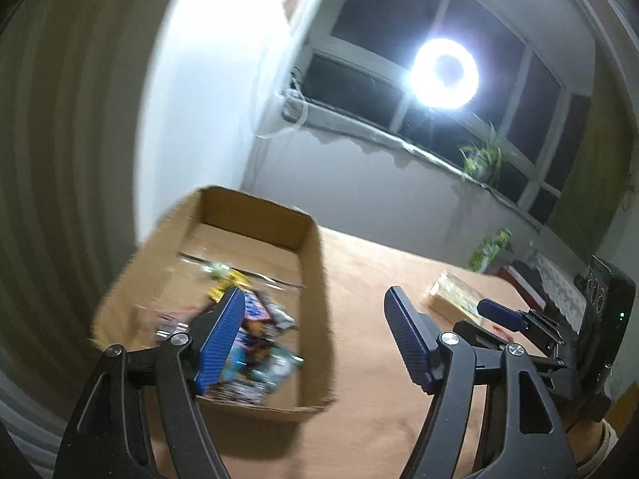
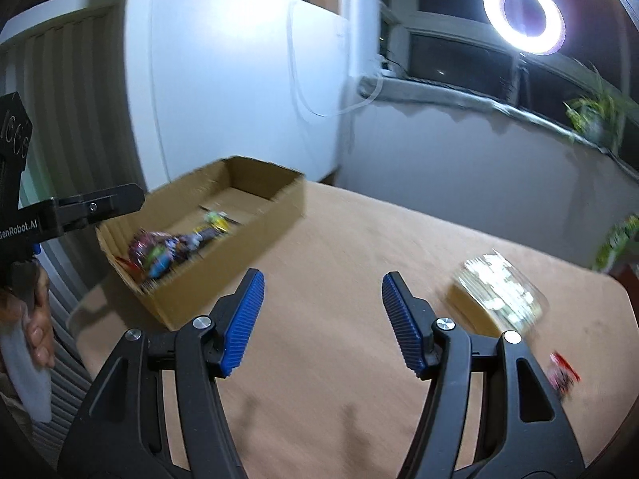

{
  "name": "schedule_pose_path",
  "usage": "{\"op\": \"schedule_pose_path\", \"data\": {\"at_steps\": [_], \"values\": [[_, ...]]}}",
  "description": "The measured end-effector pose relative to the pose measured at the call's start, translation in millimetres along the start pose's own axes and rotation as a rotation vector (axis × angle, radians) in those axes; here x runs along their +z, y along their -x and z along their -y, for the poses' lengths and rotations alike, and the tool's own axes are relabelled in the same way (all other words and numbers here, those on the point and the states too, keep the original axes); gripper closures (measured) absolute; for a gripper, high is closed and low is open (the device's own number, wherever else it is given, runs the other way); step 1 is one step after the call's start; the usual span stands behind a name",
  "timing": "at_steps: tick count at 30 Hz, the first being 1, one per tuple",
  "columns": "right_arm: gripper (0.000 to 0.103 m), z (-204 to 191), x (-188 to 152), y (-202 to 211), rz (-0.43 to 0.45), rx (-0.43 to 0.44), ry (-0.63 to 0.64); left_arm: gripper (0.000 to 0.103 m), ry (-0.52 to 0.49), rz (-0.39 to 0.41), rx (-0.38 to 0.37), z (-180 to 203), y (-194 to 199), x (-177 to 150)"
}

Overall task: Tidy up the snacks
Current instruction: 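Move both tools back from the box to the remaining snacks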

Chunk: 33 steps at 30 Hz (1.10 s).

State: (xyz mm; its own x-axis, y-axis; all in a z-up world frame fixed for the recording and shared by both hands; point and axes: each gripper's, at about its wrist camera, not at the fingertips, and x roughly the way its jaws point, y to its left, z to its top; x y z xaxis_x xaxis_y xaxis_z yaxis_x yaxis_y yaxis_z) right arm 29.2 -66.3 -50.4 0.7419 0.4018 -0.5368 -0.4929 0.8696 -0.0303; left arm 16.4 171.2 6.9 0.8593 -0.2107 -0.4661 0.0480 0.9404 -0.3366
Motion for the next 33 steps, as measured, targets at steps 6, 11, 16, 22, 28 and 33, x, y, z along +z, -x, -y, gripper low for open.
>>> {"op": "schedule_pose_path", "data": {"at_steps": [6,11,16,22,28,33], "values": [[0.038,51,-30,23,-0.01,-0.078,-0.076,0.031,-0.081,-0.067,-0.067,54,-23,-12],[0.037,102,-57,42,-0.025,-0.16,-0.156,0.031,-0.158,-0.131,-0.115,102,-43,-27],[0.037,162,-87,61,-0.044,-0.218,-0.273,0.031,-0.234,-0.215,-0.171,151,-68,-45],[0.037,199,-113,58,-0.127,-0.21,-0.297,0.031,-0.318,-0.327,-0.229,200,-108,-71],[0.037,210,-114,51,-0.101,-0.194,-0.357,0.031,-0.234,-0.455,-0.287,223,-144,-76],[0.036,230,-96,41,-0.067,-0.177,-0.43,0.031,-0.241,-0.449,-0.271,223,-144,-78]]}}
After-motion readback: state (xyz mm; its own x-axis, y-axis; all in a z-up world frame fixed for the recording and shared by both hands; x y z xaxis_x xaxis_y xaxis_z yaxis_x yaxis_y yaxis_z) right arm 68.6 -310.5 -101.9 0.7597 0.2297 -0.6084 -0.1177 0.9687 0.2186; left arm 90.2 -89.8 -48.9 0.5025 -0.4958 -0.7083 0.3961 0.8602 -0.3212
